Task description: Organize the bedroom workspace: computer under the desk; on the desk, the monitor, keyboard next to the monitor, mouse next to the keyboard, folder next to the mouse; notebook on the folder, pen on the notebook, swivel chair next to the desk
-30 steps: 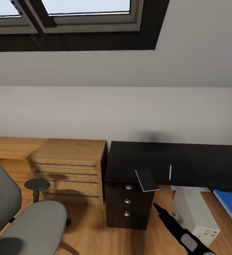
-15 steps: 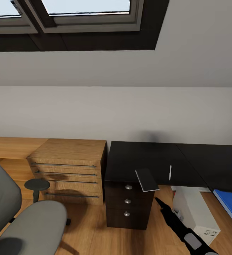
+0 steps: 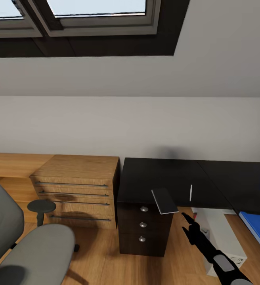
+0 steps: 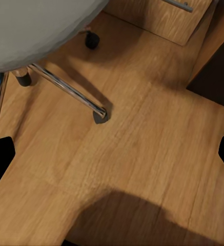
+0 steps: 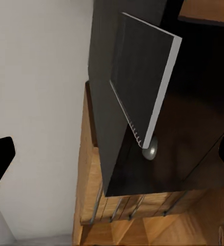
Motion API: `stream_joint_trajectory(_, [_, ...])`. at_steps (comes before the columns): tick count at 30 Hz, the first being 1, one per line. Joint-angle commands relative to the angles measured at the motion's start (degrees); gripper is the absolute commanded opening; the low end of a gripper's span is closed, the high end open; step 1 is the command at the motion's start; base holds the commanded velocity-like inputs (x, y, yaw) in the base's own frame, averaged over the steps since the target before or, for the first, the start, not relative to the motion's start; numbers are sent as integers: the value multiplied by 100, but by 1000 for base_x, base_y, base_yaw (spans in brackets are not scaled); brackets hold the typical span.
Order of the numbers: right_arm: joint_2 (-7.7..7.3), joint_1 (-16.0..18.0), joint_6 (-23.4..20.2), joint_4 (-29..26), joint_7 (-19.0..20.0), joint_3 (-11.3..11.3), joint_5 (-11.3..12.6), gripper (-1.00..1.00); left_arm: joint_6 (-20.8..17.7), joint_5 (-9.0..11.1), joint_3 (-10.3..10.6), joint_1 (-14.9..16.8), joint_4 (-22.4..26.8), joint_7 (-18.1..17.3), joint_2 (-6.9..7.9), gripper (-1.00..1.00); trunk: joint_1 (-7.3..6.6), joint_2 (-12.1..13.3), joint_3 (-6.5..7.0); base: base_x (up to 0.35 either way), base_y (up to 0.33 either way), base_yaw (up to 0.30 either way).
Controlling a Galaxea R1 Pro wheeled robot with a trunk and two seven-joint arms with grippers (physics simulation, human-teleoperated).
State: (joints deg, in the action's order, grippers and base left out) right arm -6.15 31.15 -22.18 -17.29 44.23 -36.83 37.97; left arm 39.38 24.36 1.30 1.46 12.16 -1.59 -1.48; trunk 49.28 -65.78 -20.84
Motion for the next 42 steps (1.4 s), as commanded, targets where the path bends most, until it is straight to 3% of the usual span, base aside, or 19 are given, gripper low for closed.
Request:
stream_joint_trajectory(1, [0, 4, -67, -9, 7, -16, 89, 100, 17, 42, 14, 4, -4, -17, 0, 100, 23, -45, -25, 0, 0, 0])
stream_joint_trajectory(9, [-18, 5, -123, -55, 7, -25, 273, 100, 17, 42, 11, 4, -4, -17, -2, 100, 198, -366, -169, 0, 0, 0])
stream_joint_trajectory(25, [-53, 5, -101, -63, 28, 6, 267, 100, 17, 32, 21, 4, 16, -25, 0, 100, 550, -1008, -456, 0, 0, 0])
stream_joint_trajectory(33, [-58, 5, -94, -63, 24, 9, 251, 100, -11, 20, 32, 4, 302, -25, 6, 100, 726, -1329, -600, 0, 0, 0])
stream_joint_trajectory(39, [-61, 5, -93, -64, 19, 9, 247, 100, -571, -4, 36, 5, 749, -25, 7, 100, 857, -1570, -707, 0, 0, 0])
stream_joint_trajectory(42, [-62, 5, -93, -64, 16, 9, 246, 100, -1251, -31, 35, 5, 1099, -25, 17, 100, 923, -1690, -761, 0, 0, 0])
